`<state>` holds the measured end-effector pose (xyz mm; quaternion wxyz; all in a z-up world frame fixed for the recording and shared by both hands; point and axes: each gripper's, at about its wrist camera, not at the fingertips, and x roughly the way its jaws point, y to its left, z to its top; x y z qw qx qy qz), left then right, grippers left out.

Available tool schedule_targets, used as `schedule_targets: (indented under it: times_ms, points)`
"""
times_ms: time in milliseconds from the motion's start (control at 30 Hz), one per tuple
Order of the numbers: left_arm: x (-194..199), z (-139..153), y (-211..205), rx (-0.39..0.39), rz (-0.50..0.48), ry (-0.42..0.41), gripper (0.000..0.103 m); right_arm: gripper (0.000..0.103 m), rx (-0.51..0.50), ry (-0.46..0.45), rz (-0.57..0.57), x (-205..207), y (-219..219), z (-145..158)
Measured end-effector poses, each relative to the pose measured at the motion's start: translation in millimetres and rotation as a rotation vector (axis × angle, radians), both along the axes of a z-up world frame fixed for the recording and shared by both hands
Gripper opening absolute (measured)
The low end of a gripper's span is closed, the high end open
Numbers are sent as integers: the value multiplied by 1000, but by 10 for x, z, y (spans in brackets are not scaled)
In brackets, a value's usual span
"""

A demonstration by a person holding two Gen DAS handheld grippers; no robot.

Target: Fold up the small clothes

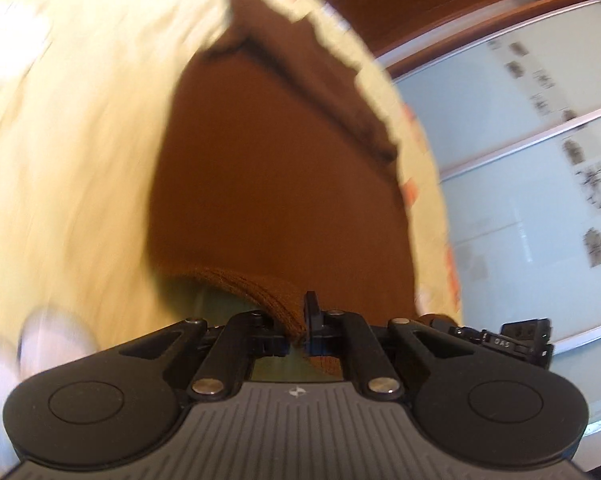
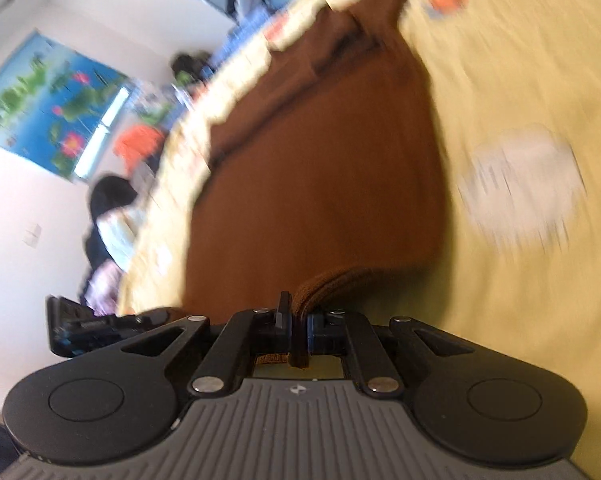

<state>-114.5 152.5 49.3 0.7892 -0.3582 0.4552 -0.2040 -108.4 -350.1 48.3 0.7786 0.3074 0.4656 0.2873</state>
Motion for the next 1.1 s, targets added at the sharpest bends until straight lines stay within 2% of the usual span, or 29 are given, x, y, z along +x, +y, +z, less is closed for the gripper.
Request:
schedule_targets:
  times_ms: [100,233,333,400,467,500,567,600,633,667,700,733,800,867,933,1033,1100]
  points:
    - [499,211,29,-5,9,-86,6,13,46,-72,-28,448,-29,162]
    - [1351,447,49,11,37,-211,6,13,105,-150,-95,1314,-97,303]
    - [2064,518,80,14,70,-229,6,13,147,-165,-146,2032,-135,334]
    - [2537,533,69,45,99,-236,6,13,142,-167,-166,2519,-108,311]
    - [2991,497,33,116,145,-252,6,14,126,-140,-207,2997,-117,221]
    - [3190,432,38,140,185,-244,7,17,110,-130,-226,3213,-103,149]
    - [3547,245,63,140,232,-166,12,32,51,-108,-293,3575,16,-22]
    - [3651,158,87,137,259,-116,19,66,25,-96,-340,3673,39,-109]
    - [3681,98,122,130,302,-69,24,90,-22,-78,-374,3728,73,-171]
    - [3630,67,153,118,337,-52,38,92,-76,-73,-400,3727,115,-186]
    - [3490,53,233,99,358,-82,52,90,-104,-108,-397,3638,162,-179]
    - [3316,89,265,100,373,-132,59,89,-124,-153,-368,3519,222,-155]
    - [2864,239,311,181,398,-237,80,90,-173,-240,-307,3186,300,-74]
    - [2309,329,368,232,436,-318,85,92,-237,-302,-275,2750,326,0]
    - [1810,314,409,219,454,-336,85,93,-274,-312,-272,2316,233,-10]
    - [1229,105,443,120,474,-268,85,94,-268,-241,-321,1786,35,-140]
    - [1105,-102,389,63,483,-201,85,94,-271,-189,-354,1589,-11,-263]
